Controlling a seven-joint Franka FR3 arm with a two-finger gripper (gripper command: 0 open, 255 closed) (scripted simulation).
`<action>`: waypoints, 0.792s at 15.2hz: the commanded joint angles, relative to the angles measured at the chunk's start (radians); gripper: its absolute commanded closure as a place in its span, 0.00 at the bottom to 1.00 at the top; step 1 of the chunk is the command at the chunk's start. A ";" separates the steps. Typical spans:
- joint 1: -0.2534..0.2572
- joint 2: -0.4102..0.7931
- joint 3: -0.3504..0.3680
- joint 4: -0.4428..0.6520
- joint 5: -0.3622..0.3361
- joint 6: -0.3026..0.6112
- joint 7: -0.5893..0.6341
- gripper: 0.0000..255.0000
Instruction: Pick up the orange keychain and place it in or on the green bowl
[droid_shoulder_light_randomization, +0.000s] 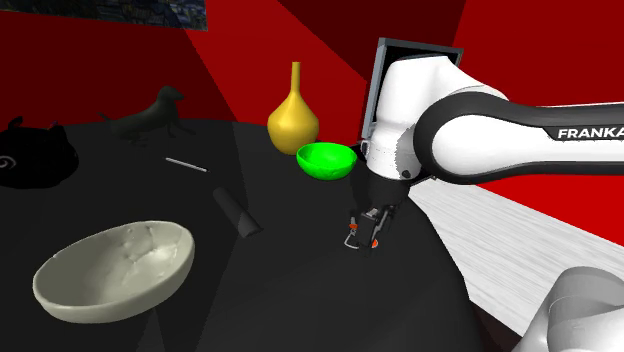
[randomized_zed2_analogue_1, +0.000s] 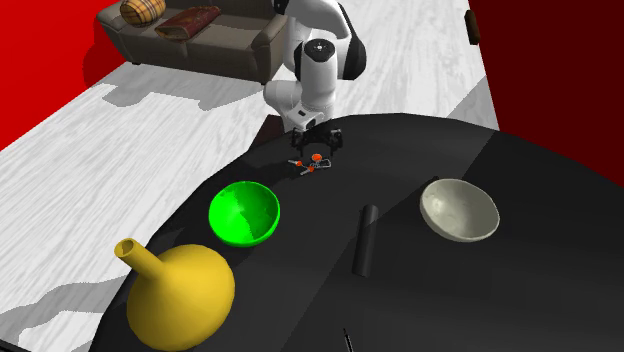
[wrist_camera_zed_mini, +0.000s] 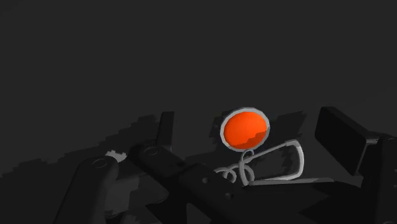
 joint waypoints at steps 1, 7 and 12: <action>0.000 0.000 0.000 0.000 0.000 0.000 0.000 0.00; 0.001 -0.004 0.000 -0.003 0.001 -0.001 0.000 1.00; -0.001 -0.001 -0.002 0.013 -0.001 -0.013 0.000 1.00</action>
